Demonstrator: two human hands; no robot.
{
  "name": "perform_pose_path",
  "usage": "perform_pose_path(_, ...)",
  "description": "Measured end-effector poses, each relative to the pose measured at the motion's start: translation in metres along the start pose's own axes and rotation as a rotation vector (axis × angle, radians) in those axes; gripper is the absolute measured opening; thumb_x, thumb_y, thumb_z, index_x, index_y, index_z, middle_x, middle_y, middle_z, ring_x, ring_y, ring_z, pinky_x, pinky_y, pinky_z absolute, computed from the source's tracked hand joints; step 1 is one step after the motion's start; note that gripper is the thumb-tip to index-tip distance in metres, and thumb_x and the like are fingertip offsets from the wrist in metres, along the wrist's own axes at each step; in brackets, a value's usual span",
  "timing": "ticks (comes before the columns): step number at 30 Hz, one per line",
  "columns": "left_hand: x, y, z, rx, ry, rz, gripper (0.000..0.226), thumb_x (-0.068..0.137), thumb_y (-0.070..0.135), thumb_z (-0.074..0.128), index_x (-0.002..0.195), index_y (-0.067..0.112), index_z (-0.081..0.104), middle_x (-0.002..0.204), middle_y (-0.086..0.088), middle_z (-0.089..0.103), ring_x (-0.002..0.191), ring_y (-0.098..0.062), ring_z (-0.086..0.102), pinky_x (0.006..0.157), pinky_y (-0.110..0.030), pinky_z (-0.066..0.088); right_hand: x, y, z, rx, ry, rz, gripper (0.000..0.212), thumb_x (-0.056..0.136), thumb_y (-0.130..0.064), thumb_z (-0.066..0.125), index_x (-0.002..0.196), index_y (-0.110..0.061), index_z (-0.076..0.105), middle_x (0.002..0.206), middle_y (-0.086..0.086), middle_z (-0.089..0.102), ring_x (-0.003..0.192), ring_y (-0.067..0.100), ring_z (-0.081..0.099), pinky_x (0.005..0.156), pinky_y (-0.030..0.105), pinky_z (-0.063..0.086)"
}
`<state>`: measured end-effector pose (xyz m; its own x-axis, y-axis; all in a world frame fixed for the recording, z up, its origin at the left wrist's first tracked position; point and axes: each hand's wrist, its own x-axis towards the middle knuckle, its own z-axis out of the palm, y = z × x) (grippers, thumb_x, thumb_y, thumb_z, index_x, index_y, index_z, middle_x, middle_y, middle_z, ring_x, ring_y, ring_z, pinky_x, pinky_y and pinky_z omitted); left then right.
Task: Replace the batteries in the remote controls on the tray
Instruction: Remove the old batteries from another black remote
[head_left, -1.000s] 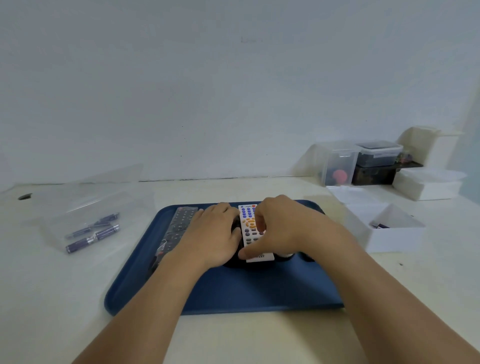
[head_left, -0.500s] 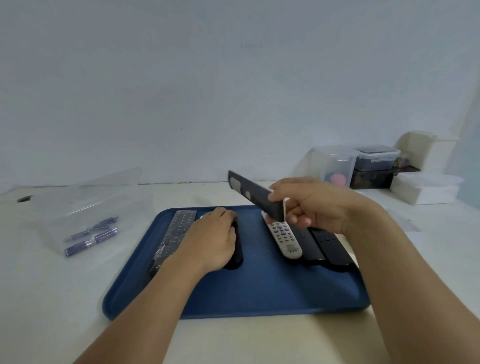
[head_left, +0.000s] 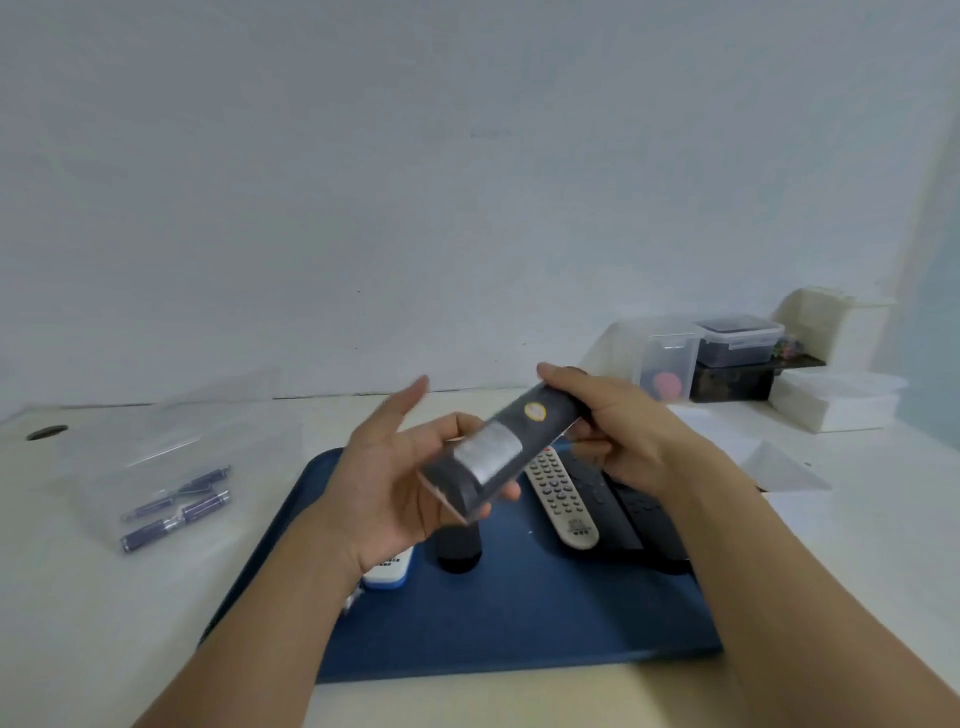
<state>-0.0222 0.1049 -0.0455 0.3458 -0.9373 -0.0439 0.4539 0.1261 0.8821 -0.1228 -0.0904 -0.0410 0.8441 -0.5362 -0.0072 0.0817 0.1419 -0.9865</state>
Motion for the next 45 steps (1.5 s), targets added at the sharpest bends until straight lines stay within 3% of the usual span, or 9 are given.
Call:
perform_pose_path(4,0.006,-0.016,0.006,0.310,0.048,-0.063,0.029,0.091,0.033,0.062,0.105,0.007,0.060,0.085,-0.016,0.066,0.062,-0.031,0.066,0.057,-0.033,0.055,-0.004,0.012,0.023,-0.363,-0.045,-0.212,0.036,0.084,-0.037,0.078,0.083,-0.003,0.064,0.063,0.001,0.053,0.052,0.009,0.044,0.042,0.019,0.032)
perform_pose_path(8,0.012,-0.022,0.006,0.446,0.156,0.043,0.019,0.102,0.024,0.054,0.114,0.009,0.056,0.082,-0.020,0.070,0.060,-0.034,0.066,0.058,-0.035,0.055,-0.006,0.016,0.034,-0.446,-0.093,-0.374,0.026,0.085,-0.026,0.078,0.106,-0.016,0.069,0.085,-0.004,0.074,0.068,0.001,0.064,0.061,0.015,0.047)
perform_pose_path(14,0.014,-0.027,0.007,0.557,0.171,0.127,0.014,0.102,0.019,0.056,0.116,0.017,0.057,0.074,-0.018,0.068,0.064,-0.036,0.070,0.063,-0.041,0.060,-0.001,0.017,0.025,-0.533,-0.077,-0.466,0.038,0.074,-0.030,0.088,0.107,-0.022,0.070,0.093,-0.001,0.075,0.086,0.017,0.072,0.079,0.033,0.060)
perform_pose_path(23,0.016,-0.030,0.008,0.498,0.178,0.116,0.017,0.103,0.025,0.056,0.118,0.017,0.056,0.071,-0.018,0.064,0.055,-0.031,0.064,0.052,-0.035,0.056,0.000,0.018,0.025,-0.670,0.050,-0.587,0.038,0.076,-0.039,0.084,0.107,-0.024,0.068,0.088,-0.007,0.071,0.074,0.010,0.066,0.071,0.028,0.059)
perform_pose_path(27,0.018,-0.031,0.008,0.539,0.205,0.135,0.018,0.103,0.029,0.056,0.115,0.015,0.056,0.071,-0.017,0.065,0.053,-0.030,0.063,0.050,-0.034,0.054,0.001,0.019,0.026,-0.620,0.068,-0.560,0.035,0.079,-0.037,0.082,0.108,-0.022,0.068,0.091,-0.007,0.071,0.081,0.014,0.069,0.075,0.029,0.059)
perform_pose_path(30,0.020,-0.034,0.009,0.596,0.239,0.151,0.023,0.104,0.036,0.053,0.110,0.014,0.056,0.071,-0.017,0.065,0.053,-0.032,0.063,0.050,-0.036,0.055,0.003,0.017,0.022,-0.559,0.107,-0.539,0.015,0.086,-0.030,0.077,0.098,-0.021,0.073,0.096,-0.007,0.072,0.086,0.010,0.067,0.075,0.023,0.054)
perform_pose_path(33,0.021,-0.038,0.011,0.611,0.246,0.148,0.025,0.105,0.040,0.050,0.107,0.016,0.058,0.071,-0.017,0.065,0.053,-0.033,0.063,0.051,-0.037,0.055,-0.002,0.004,0.015,-0.434,0.097,-0.436,0.012,0.086,-0.021,0.077,0.091,-0.011,0.073,0.086,0.000,0.073,0.072,0.007,0.062,0.062,0.015,0.049)
perform_pose_path(38,0.023,-0.035,0.012,0.509,0.284,0.168,0.025,0.104,0.040,0.053,0.098,0.018,0.063,0.069,-0.019,0.064,0.049,-0.031,0.061,0.050,-0.034,0.054,-0.009,-0.019,-0.012,-0.007,0.183,-0.150,0.016,0.086,-0.015,0.076,0.095,-0.003,0.069,0.078,0.008,0.066,0.062,0.011,0.059,0.056,0.019,0.052)
perform_pose_path(45,0.023,-0.036,0.008,0.489,0.280,0.166,0.025,0.104,0.035,0.054,0.105,0.011,0.061,0.076,-0.024,0.070,0.053,-0.033,0.066,0.051,-0.034,0.055,0.000,0.007,-0.013,-0.451,0.256,0.139,0.018,0.078,0.000,0.080,0.087,0.010,0.067,0.076,0.023,0.073,0.060,0.026,0.073,0.055,0.031,0.062)
